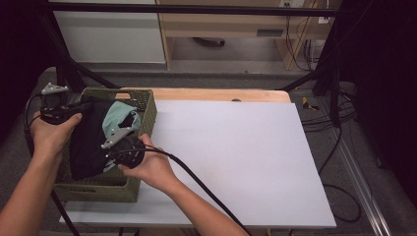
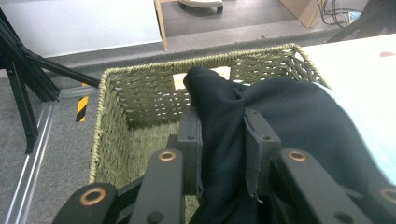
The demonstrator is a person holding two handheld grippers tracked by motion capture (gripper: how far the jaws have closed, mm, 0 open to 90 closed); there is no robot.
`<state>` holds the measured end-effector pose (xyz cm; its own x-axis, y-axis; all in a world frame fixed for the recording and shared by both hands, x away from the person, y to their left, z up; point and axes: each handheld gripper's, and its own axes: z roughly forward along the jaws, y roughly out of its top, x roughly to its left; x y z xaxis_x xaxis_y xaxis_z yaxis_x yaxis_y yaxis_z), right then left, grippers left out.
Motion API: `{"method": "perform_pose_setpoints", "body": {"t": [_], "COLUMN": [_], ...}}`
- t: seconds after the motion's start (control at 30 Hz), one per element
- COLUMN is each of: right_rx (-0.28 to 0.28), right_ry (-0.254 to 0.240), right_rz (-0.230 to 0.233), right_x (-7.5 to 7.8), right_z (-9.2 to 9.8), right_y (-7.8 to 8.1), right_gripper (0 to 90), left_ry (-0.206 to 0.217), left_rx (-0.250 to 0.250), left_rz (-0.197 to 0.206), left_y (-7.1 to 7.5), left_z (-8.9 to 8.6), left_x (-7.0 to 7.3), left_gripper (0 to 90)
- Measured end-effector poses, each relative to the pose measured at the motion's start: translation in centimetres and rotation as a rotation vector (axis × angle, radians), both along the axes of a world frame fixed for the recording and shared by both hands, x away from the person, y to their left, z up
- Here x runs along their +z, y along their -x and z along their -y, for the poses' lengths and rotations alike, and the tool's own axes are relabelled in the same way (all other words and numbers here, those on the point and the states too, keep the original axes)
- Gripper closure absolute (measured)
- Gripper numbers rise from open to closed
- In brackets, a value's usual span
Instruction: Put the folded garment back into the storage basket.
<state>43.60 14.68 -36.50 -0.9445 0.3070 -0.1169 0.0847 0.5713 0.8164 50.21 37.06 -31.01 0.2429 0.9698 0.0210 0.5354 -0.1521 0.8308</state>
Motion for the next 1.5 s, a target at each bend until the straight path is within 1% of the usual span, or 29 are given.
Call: {"method": "perform_pose_setpoints", "body": {"t": [0.17,0.27,0.5,0.63,0.83,0.97,1.03,1.07,1.1,1.13,1.17,1.2,1.23,1.27,1.3,1.37,1.43,1.5], "right_rx": [0.003,0.003,0.007,-0.002,-0.017,-0.021,-0.025,-0.024,-0.023,-0.032,-0.048,-0.054,-0.057,-0.062,-0.067,-0.078,-0.096,-0.111], "right_ry": [0.012,0.014,0.018,0.017,0.031,0.036,0.044,0.056,0.074,0.101,0.116,0.122,0.108,0.083,0.060,0.015,-0.013,-0.043], "right_rz": [0.002,0.000,0.001,-0.003,-0.010,-0.015,-0.017,-0.013,-0.020,-0.031,-0.026,-0.030,-0.036,-0.035,-0.024,-0.020,-0.004,0.004], "right_x": [-0.1,-0.1,-0.2,-0.1,-0.2,-0.3,-0.4,-0.6,-0.8,-0.9,-1.0,-0.9,-0.7,-0.4,0.0,0.7,1.5,2.2], "right_z": [0.0,0.0,-0.1,0.0,0.0,-0.3,-0.5,-0.7,-0.8,-0.9,-0.8,-0.5,0.0,0.5,1.0,2.1,3.1,4.1], "right_y": [0.0,-0.1,-0.2,-0.4,-1.1,-1.6,-1.7,-1.8,-1.8,-1.8,-1.6,-1.5,-1.4,-1.2,-1.0,-0.8,-0.7,-0.8], "right_gripper": [81.4,81.4,81.4,81.4,81.3,81.3,80.2,77.5,70.7,61.1,52.5,48.4,45.6,44.0,42.5,40.9,39.9,38.0], "left_ry": [0.004,0.002,-0.004,-0.001,0.004,0.009,0.010,0.022,0.047,0.055,0.052,0.050,0.041,0.029,0.021,0.013,-0.002,-0.006], "left_rx": [-0.004,-0.005,-0.006,-0.005,-0.001,-0.006,-0.008,-0.007,-0.007,0.002,0.009,0.007,-0.001,-0.005,-0.009,-0.019,-0.027,-0.034], "left_rz": [-0.006,-0.016,-0.023,-0.022,-0.024,-0.017,-0.007,-0.003,0.004,0.005,0.003,0.002,0.003,0.008,0.013,0.019,0.031,0.040], "left_y": [-0.1,-0.2,-0.4,-0.6,-1.0,-1.5,-1.8,-2.0,-2.2,-2.3,-2.3,-2.2,-2.1,-1.9,-1.7,-1.2,-0.6,-0.1], "left_z": [0.0,0.2,0.5,0.6,0.6,0.6,0.6,0.5,0.4,0.4,0.5,0.7,0.9,1.1,1.4,1.9,2.3,2.8], "left_x": [-0.3,-0.5,-0.7,-0.7,-0.7,-0.8,-1.2,-1.4,-1.7,-1.9,-1.9,-1.9,-1.9,-1.8,-1.6,-1.3,-0.9,-0.4], "left_gripper": [71.1,71.0,70.9,70.8,70.7,70.3,68.4,65.4,60.0,52.5,45.7,40.5,37.9,37.3,36.2,34.0,33.1,31.7]}}
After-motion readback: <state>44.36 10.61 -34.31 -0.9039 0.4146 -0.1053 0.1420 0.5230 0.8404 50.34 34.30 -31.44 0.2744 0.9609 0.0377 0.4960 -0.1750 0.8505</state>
